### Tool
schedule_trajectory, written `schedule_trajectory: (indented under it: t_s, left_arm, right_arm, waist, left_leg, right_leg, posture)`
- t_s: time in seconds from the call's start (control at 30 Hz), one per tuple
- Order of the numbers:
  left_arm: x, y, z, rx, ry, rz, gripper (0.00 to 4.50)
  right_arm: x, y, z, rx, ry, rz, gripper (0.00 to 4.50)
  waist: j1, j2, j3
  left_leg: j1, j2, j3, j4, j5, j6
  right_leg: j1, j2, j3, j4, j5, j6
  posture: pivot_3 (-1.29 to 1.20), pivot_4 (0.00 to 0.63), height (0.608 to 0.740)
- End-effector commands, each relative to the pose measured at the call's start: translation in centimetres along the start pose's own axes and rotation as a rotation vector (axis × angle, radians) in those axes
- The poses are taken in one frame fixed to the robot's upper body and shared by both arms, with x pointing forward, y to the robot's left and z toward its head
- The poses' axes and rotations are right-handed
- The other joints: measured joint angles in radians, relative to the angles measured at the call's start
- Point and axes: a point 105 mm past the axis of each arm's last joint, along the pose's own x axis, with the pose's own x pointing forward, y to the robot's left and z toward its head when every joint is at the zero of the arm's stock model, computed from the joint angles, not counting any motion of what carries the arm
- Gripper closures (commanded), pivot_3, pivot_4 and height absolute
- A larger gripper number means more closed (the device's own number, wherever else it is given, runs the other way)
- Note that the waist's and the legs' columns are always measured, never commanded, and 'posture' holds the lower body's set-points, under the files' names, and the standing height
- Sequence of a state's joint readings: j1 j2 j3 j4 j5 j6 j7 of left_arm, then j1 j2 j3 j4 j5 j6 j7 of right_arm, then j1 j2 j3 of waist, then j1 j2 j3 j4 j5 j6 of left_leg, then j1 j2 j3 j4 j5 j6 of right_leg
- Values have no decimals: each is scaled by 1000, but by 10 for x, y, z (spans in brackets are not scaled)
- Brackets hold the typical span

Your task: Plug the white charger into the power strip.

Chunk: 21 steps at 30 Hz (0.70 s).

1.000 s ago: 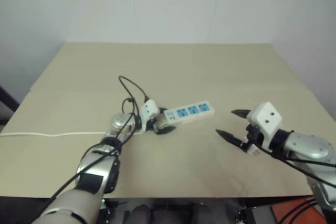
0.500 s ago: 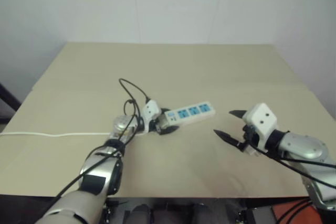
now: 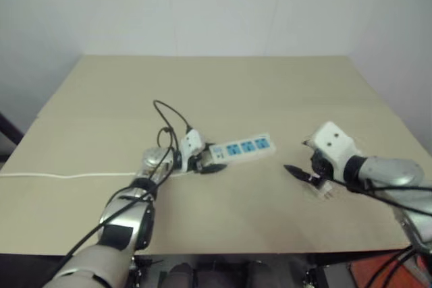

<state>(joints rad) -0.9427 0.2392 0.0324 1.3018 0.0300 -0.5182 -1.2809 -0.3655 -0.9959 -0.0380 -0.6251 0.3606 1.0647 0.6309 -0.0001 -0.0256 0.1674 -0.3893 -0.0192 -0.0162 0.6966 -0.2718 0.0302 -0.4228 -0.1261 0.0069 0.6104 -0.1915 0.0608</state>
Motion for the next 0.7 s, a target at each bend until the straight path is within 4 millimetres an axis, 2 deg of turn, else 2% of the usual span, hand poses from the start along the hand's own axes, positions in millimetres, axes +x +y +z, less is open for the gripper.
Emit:
schedule_trajectory:
  t_s: [0.03,0.2,0.47,0.7]
  left_arm:
    - [-11,-2,7,59,-19,-60,1207]
    - [-26,-21,2,86,-12,-222,1207]
    - [-28,-34,1,110,-44,-272,1207]
    - [-30,-40,-1,123,-42,-289,1207]
  right_arm:
    - [-1,-8,-1,89,107,13,0]
    - [4,-17,-5,262,283,92,0]
    - [20,-20,-20,241,481,123,0]
    - [25,-19,-32,246,557,164,0]
  waist:
    - [-1,0,0]
    - [-6,0,0]
    - [-10,1,0]
    - [-12,1,0]
  left_leg:
    - [0,0,0,0,0,0]
    - [-1,0,-4,0,0,0]
    - [-6,0,-7,0,-1,1]
    - [-8,-1,-7,0,-1,1]
  right_leg:
    - [0,0,0,0,0,0]
    - [-1,-1,0,0,0,0]
    - [-4,-1,-1,1,0,0]
    - [-7,-1,-1,1,0,0]
  posture:
    - [0,150,740]
    - [0,150,740]
    - [0,150,740]
    - [0,150,740]
